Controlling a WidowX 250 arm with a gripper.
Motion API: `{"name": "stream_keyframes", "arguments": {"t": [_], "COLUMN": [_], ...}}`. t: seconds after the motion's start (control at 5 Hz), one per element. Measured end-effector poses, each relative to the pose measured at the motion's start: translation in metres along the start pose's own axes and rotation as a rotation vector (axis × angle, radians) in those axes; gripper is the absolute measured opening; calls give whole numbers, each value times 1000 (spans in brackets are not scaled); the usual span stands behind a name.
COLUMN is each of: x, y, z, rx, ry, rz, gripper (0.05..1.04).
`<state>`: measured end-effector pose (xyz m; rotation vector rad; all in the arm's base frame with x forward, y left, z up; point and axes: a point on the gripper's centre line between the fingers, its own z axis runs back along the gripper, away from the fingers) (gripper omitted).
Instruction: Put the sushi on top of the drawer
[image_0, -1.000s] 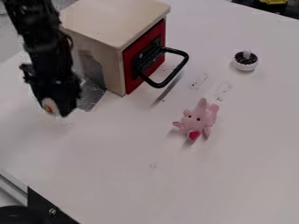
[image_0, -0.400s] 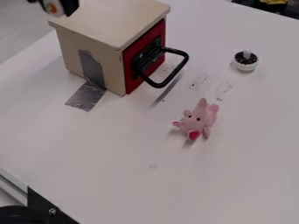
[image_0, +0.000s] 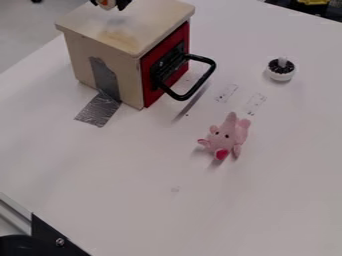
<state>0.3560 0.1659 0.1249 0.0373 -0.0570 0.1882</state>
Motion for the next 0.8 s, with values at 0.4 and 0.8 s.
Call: {"name": "stream_keyframes", "arguments": {"t": [0.4, 0.8], "x": [18, 6], "y": [-19, -24], "z": [10, 31], "rx": [25, 17], "ry": [10, 7], "rz": [-48, -85], "gripper": [1000, 1000]}}
